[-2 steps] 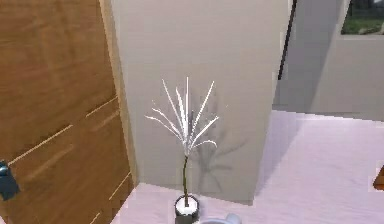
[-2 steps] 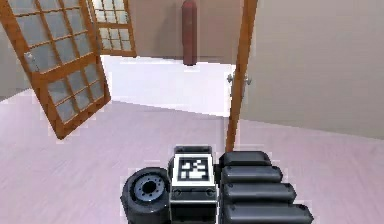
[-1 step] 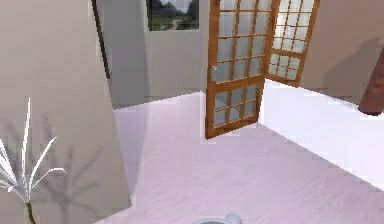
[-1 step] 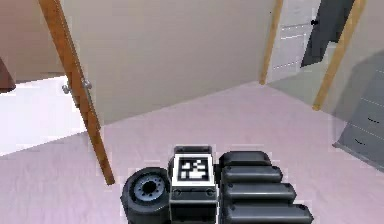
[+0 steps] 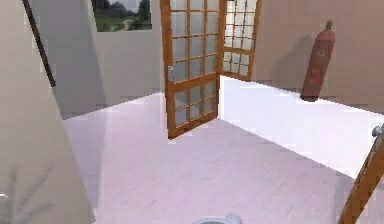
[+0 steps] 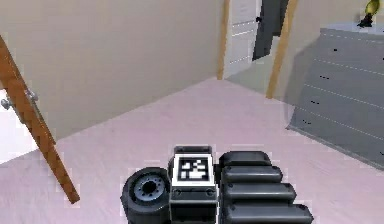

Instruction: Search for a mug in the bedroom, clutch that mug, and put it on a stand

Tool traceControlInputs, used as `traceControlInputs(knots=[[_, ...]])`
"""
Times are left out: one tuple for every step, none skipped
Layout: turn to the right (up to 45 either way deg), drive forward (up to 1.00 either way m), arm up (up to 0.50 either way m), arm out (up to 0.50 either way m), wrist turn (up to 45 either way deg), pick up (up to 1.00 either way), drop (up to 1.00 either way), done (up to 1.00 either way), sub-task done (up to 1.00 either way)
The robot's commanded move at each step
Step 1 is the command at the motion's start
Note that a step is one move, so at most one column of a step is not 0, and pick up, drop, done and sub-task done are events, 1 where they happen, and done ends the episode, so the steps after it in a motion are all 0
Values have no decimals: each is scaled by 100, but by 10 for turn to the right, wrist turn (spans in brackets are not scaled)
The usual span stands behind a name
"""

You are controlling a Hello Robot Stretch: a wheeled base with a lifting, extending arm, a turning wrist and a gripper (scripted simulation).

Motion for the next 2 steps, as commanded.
traceControlInputs(knots=[[0, 5, 0, 0, 0, 0, 0, 0, 0], [60, 0, 0, 0, 0, 0, 0, 0, 0]])
